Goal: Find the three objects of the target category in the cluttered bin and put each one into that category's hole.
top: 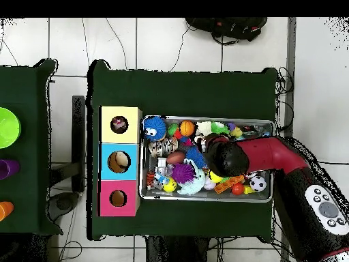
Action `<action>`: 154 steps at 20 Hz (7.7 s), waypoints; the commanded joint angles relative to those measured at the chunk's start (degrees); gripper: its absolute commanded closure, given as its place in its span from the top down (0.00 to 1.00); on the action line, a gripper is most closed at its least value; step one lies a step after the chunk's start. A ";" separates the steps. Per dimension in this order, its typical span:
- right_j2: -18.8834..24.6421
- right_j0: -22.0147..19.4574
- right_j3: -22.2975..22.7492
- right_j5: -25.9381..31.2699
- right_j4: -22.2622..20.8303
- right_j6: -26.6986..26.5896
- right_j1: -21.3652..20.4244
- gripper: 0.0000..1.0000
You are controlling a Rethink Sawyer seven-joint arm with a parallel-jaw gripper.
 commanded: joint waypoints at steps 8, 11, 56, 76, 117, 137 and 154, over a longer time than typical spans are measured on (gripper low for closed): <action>-10.43 4.29 1.36 -11.74 -4.33 7.38 10.29 0.00; -10.84 3.79 2.55 -13.43 -3.72 6.22 10.02 0.00; -8.20 -3.53 6.20 -8.80 2.13 -4.36 5.09 1.00; -12.69 2.45 -1.59 -11.52 -2.70 -1.72 11.42 1.00; -11.95 2.38 8.21 -1.84 1.87 -5.07 -5.33 1.00; -15.64 5.34 3.85 -12.27 -0.84 0.03 4.09 1.00; -18.76 6.73 0.94 -18.40 -4.14 2.39 10.38 1.00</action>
